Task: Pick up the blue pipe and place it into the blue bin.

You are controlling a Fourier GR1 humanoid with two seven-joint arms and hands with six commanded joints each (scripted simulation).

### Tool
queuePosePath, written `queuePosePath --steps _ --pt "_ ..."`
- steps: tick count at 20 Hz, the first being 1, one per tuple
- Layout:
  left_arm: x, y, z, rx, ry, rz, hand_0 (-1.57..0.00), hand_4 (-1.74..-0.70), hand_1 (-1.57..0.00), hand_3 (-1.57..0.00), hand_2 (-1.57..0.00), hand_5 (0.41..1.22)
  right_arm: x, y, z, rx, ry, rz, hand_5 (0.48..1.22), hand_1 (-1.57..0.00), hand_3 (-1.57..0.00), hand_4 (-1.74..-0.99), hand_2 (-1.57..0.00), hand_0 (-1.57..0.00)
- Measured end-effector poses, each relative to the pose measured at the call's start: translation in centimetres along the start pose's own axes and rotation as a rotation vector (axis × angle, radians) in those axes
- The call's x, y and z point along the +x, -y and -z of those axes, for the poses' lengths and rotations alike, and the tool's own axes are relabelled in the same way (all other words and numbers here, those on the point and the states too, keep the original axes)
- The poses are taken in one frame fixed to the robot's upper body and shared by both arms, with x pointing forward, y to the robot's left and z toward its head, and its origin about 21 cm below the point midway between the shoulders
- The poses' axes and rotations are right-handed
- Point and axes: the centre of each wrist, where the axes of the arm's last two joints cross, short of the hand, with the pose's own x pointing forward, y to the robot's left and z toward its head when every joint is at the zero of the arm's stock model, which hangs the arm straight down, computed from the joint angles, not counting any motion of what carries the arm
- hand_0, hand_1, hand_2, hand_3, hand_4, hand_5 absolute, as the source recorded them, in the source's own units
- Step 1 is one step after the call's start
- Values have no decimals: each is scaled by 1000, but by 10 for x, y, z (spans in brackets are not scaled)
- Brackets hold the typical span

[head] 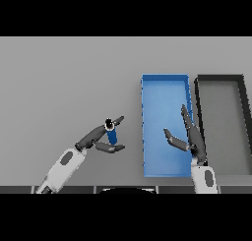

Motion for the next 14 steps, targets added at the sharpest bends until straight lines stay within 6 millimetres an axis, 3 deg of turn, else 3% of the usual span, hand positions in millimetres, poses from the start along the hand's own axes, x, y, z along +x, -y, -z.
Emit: queuePosePath --steps 2,4,7,10,14 --pt "1 2 5 10 46 -45 -17 -1208 -160 -255 -290 607 0 -3 0 2 7 5 600 1 1 -1261 1 1" --pt "-4 5 10 29 42 -118 -443 -1345 -592 -721 -699 828 -3 -2 -3 8 10 1 602 1 1 -1259 1 1" --pt "-4 14 13 63 65 -153 -993 -1532 -1070 -1102 -1124 1020 -3 -3 1 4 7 -2 611 1 1 -1262 1 1" --pt "-4 23 14 68 92 -135 -1275 -1629 -1314 -1265 -1342 1118 -2 -3 0 2 18 1 615 1 1 -1258 1 1" --pt "4 29 15 80 156 -101 -1450 -1690 -1466 -1386 -1477 1179 0 -4 2 18 19 -3 621 1 1 -1245 1 1"
